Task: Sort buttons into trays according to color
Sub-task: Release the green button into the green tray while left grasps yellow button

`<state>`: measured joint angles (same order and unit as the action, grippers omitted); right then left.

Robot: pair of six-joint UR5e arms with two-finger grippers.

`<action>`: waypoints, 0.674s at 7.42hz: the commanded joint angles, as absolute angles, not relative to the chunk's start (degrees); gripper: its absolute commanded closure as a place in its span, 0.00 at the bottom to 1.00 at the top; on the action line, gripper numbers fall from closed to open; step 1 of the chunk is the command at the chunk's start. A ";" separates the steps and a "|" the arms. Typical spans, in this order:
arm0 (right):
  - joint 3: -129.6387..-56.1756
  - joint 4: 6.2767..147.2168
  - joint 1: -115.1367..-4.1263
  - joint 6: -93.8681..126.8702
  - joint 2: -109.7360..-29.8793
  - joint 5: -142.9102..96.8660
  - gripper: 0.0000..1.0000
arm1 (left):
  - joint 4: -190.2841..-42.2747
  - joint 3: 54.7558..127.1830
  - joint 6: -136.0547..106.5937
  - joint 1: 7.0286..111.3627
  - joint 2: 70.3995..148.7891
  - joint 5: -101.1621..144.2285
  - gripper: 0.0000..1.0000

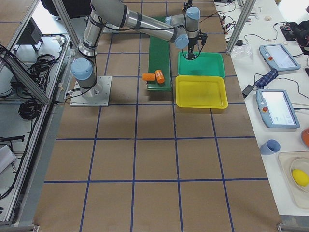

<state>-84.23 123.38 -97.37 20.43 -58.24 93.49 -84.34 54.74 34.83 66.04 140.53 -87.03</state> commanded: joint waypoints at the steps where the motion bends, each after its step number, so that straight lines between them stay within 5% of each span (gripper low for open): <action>1: -84.20 126.10 -96.94 20.65 -56.43 93.52 0.22 | -81.65 54.84 34.89 65.74 142.02 -87.54 0.00; 2: -84.20 126.38 -96.94 20.92 -56.34 93.60 0.00 | -81.39 54.84 34.89 65.66 142.90 -87.54 0.00; 3: -84.29 126.13 -96.77 20.92 -56.51 93.69 0.00 | -81.30 55.02 34.81 65.65 143.61 -87.02 0.00; 4: -84.55 125.51 -96.51 21.18 -57.30 93.69 0.00 | -81.39 55.72 34.89 65.57 143.61 -86.58 0.35; 5: -85.25 123.85 -96.50 21.27 -60.79 93.60 0.00 | -82.17 55.55 34.54 66.00 143.18 -87.44 0.99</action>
